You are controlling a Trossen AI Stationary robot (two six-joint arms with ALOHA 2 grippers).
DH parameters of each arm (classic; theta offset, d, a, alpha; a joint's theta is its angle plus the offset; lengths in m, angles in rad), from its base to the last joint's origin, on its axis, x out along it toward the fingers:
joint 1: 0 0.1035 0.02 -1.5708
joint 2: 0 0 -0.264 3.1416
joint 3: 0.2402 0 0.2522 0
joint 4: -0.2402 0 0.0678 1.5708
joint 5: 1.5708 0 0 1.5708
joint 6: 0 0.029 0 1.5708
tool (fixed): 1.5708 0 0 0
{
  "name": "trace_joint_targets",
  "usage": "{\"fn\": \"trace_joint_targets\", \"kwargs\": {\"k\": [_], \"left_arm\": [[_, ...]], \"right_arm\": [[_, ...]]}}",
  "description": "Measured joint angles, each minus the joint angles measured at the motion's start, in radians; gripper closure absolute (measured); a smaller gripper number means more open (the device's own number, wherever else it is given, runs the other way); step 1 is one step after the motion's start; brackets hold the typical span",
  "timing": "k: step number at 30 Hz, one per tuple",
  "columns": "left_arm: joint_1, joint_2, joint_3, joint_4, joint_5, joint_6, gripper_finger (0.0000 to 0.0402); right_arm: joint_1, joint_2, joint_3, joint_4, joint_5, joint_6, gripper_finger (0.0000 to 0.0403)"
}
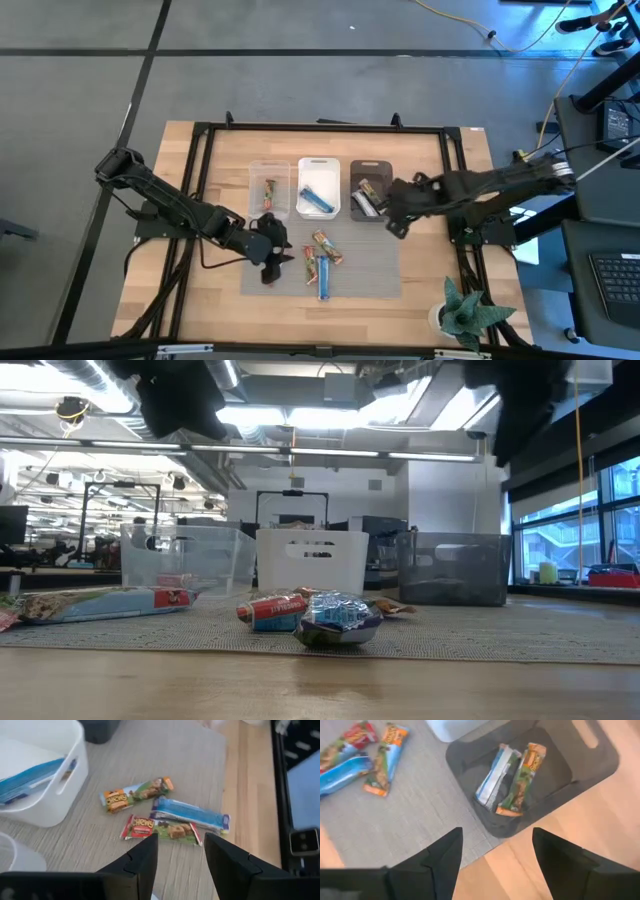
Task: Pick and place Granola Bars by type
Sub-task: Put the left red granola bar into the transparent bin
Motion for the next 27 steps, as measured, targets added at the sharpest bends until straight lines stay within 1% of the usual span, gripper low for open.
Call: {"fn": "trace_joint_targets", "kwargs": {"k": [3, 6, 8, 11, 13, 17, 21, 24, 27], "left_arm": [[0.007, 0.000, 0.000, -0.001, -0.041, -0.053, 0.0241], [0.018, 0.000, 0.000, -0.003, -0.081, -0.109, 0.0222], [0.026, 0.000, 0.000, -0.006, -0.099, -0.137, 0.0209], [0.034, 0.000, 0.000, -0.013, -0.089, -0.146, 0.0199], [0.024, 0.002, 0.000, -0.014, -0.104, -0.201, 0.0197], [0.000, 0.033, 0.001, -0.059, -0.122, -0.334, 0.0198], [-0.010, 0.105, 0.005, -0.103, -0.114, -0.455, 0.0200], [-0.008, 0.186, 0.070, -0.229, -0.074, -0.533, 0.0199], [-0.008, 0.282, 0.178, -0.417, -0.032, -0.616, 0.0200]], "right_arm": [[0.017, -0.136, -0.115, 0.078, -0.035, -0.002, 0.0161], [0.035, -0.259, -0.208, 0.134, -0.048, -0.004, 0.0161], [0.041, -0.329, -0.255, 0.151, -0.048, -0.011, 0.0162], [0.041, -0.415, -0.309, 0.153, -0.048, -0.030, 0.0162], [0.041, -0.460, -0.337, 0.153, -0.047, -0.033, 0.0162], [0.041, -0.520, -0.376, 0.152, -0.048, -0.077, 0.0162], [0.041, -0.548, -0.401, 0.156, -0.042, -0.116, 0.0162], [0.041, -0.552, -0.419, 0.156, -0.041, -0.147, 0.0162], [0.041, -0.549, -0.430, 0.155, -0.041, -0.164, 0.0162]]}}
